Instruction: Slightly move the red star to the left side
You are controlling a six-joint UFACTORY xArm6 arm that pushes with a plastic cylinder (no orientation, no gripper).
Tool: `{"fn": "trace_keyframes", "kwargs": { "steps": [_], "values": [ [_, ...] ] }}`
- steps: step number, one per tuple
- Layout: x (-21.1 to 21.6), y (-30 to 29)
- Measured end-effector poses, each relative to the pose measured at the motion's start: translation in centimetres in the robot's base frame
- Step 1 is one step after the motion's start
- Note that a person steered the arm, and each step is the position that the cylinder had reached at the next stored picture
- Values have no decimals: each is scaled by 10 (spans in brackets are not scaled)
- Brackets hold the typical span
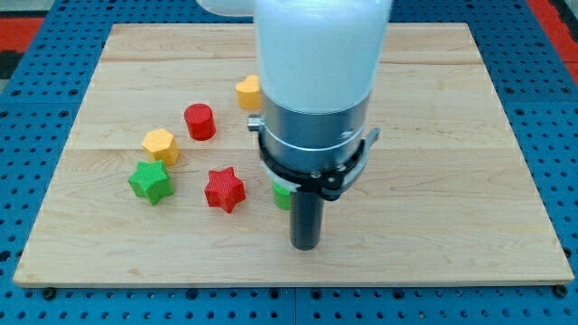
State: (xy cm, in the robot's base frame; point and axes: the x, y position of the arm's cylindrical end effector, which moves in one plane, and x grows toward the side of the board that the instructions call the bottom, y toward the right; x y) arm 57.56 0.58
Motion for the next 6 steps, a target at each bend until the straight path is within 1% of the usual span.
{"fn": "trace_keyframes", "kwargs": {
  "steps": [1,2,5,6],
  "values": [
    [0,-30],
    [-2,-22],
    [-29,-7],
    [-32,-12]
  ]
}}
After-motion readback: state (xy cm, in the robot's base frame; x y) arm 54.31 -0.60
